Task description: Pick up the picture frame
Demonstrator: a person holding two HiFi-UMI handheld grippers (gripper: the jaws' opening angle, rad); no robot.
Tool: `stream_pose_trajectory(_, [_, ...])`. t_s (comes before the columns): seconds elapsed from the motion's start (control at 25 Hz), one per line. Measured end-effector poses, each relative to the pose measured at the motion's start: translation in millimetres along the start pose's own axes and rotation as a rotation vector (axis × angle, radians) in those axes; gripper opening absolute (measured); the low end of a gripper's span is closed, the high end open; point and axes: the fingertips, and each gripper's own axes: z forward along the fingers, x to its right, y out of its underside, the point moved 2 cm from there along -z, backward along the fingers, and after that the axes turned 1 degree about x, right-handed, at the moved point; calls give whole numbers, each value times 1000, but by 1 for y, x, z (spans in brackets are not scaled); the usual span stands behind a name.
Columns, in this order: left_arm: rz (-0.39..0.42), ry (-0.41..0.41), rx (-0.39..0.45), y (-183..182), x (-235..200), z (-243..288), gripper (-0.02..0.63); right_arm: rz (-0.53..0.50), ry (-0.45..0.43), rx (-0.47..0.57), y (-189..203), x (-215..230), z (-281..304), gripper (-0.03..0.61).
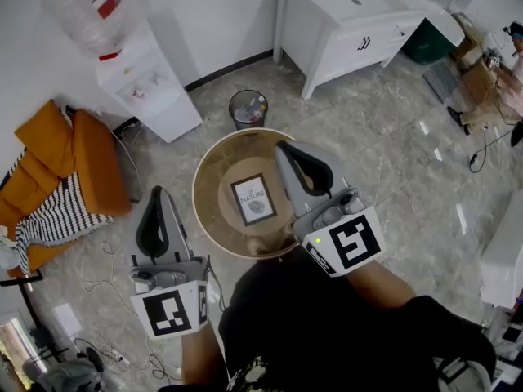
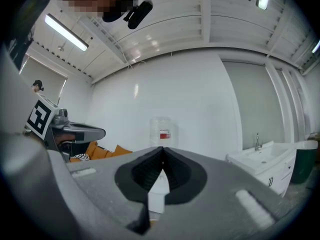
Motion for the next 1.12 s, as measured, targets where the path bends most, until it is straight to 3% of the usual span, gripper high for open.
stream_pose_trajectory(0.24, [-73, 22, -2, 3, 8, 23, -3, -6, -35, -22, 2, 16, 8, -5])
stream_pose_trajectory(1.12, [-129, 90, -160, 80, 68, 62, -3, 52, -97, -207, 91, 44, 9, -3])
